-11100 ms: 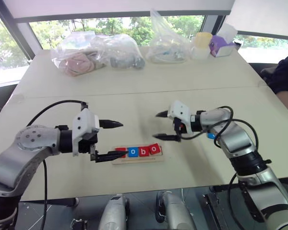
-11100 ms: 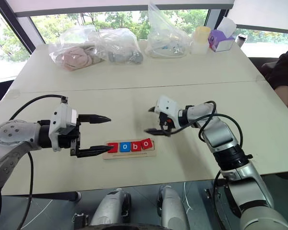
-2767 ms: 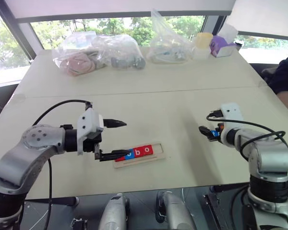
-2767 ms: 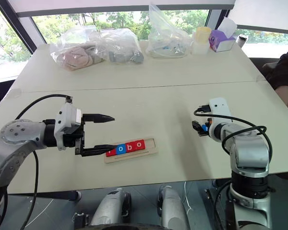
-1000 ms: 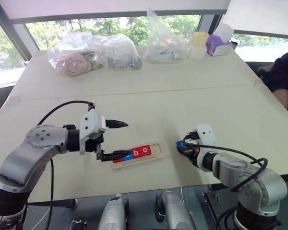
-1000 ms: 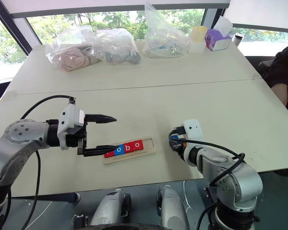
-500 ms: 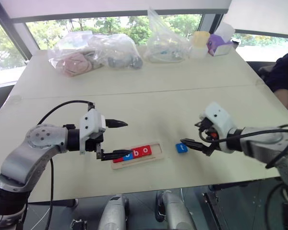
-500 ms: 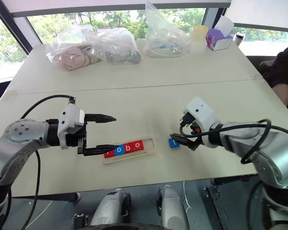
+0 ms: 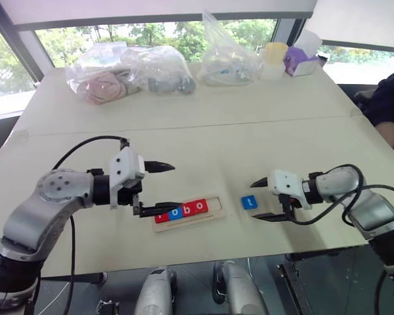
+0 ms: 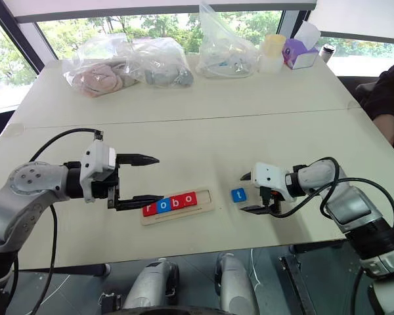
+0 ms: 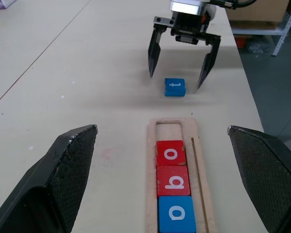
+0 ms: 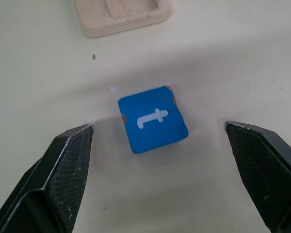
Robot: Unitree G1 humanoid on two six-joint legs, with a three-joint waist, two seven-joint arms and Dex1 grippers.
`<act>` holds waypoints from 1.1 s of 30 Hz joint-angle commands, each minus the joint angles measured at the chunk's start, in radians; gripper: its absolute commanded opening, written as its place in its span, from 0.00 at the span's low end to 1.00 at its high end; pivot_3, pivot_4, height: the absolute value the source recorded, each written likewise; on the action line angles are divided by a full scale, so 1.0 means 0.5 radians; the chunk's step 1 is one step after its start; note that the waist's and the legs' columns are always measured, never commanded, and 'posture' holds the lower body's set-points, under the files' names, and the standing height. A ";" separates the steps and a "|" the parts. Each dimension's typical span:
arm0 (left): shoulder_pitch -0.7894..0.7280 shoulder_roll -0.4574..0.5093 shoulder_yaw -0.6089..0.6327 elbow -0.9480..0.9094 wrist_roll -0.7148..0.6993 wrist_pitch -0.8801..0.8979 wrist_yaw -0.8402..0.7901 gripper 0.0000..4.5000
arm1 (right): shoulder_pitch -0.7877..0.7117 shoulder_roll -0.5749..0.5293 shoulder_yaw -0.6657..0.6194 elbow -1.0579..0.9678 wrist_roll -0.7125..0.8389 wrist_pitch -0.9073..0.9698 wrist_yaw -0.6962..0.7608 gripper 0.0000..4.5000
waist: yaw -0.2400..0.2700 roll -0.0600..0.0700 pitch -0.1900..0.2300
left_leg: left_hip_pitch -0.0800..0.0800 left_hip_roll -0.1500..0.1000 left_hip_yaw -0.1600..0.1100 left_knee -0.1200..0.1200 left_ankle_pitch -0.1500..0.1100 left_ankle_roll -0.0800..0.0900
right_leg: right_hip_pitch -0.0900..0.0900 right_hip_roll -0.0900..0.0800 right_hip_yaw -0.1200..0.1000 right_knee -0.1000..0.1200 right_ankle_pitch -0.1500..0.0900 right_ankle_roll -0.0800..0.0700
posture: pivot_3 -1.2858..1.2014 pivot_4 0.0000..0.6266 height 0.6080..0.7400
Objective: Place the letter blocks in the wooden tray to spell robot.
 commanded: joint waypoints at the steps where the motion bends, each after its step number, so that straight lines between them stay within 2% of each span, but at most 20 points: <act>1: 0.010 0.032 0.064 -0.075 -0.015 -0.003 0.010 1.00 | -0.034 0.028 -0.006 0.068 -0.032 -0.069 0.085 0.98 | 0.005 0.000 0.000 | 0.000 0.000 0.000 0.000 0.000 0.000 | 0.000 0.000 0.000 0.000 0.000 0.000 | 0.52 0.24 1.00; 10: 0.028 0.060 0.067 -0.092 -0.035 0.009 0.011 1.00 | -0.072 0.109 -0.017 0.124 -0.066 -0.093 0.170 0.98 | 0.037 0.000 -0.001 | 0.003 0.000 0.001 0.001 0.000 0.000 | 0.003 0.001 0.000 0.001 0.000 -0.002 | 0.52 0.24 1.00; 13: 0.021 0.055 0.061 -0.091 -0.036 0.013 0.014 1.00 | -0.096 0.150 -0.016 0.137 -0.080 -0.097 0.172 0.81 | 0.037 0.000 -0.001 | 0.003 0.000 0.001 0.001 0.000 0.000 | 0.003 0.001 0.000 0.001 0.001 -0.002 | 0.52 0.24 1.00; 17: 0.020 0.052 0.061 -0.093 -0.036 0.019 0.016 1.00 | -0.109 0.181 -0.032 0.148 -0.104 -0.101 0.182 0.33 | 0.039 0.000 -0.001 | 0.003 0.000 0.001 0.001 0.001 -0.001 | 0.003 0.001 0.000 0.001 0.002 -0.003 | 0.52 0.24 1.00; 18: 0.021 0.052 0.061 -0.093 -0.036 0.019 0.016 1.00 | -0.113 0.184 -0.034 0.144 -0.106 -0.096 0.183 0.26 | 0.039 0.000 -0.001 | 0.003 0.000 0.001 0.001 0.001 -0.001 | 0.003 0.001 0.000 0.001 0.002 -0.003 | 0.52 0.24 1.00; 28: 0.007 0.039 0.048 -0.089 -0.027 0.016 0.026 1.00 | -0.267 0.286 0.024 -0.325 0.005 0.308 0.233 0.26 | 0.039 0.001 0.000 | 0.003 0.001 0.000 0.002 0.001 -0.002 | 0.002 0.003 0.000 0.003 0.006 0.000 | 0.52 0.24 1.00; 33: 0.018 0.040 0.063 -0.107 -0.032 0.023 0.041 1.00 | -0.297 0.393 0.164 -0.310 -0.115 0.253 0.203 0.26 | 0.042 0.000 -0.001 | 0.003 0.001 0.000 0.002 0.001 -0.002 | 0.003 0.001 -0.001 0.003 0.003 -0.005 | 0.52 0.24 1.00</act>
